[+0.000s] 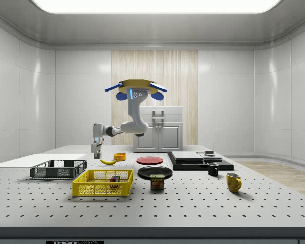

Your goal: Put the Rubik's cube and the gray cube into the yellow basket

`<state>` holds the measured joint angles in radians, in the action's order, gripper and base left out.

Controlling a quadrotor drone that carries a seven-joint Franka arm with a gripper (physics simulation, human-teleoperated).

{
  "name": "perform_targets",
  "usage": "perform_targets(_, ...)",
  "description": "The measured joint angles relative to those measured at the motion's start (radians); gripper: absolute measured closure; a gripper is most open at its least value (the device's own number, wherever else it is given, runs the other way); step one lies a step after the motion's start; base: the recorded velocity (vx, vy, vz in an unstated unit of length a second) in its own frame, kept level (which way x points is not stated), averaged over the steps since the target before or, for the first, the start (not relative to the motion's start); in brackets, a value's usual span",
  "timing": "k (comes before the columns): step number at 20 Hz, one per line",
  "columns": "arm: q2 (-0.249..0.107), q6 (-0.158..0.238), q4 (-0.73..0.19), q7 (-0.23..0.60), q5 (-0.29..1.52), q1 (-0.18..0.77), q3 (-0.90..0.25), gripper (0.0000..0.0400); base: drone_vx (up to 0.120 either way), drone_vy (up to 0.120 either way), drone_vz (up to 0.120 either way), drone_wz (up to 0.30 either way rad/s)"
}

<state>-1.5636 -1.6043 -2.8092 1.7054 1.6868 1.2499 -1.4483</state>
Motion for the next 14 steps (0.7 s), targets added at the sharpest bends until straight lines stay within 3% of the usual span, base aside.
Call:
perform_targets(5,-0.006,-0.005,0.0,0.001,-0.002,0.001,-0.001,0.015,0.0,0.12,0.112,0.0)
perform_targets(9,-0.01,-0.009,0.0,0.001,-0.004,0.001,-0.001,0.015,0.0,0.12,0.0,0.0)
perform_targets(14,-0.014,-0.013,0.0,0.001,-0.006,0.002,-0.001,0.015,-0.112,0.12,0.0,0.0)
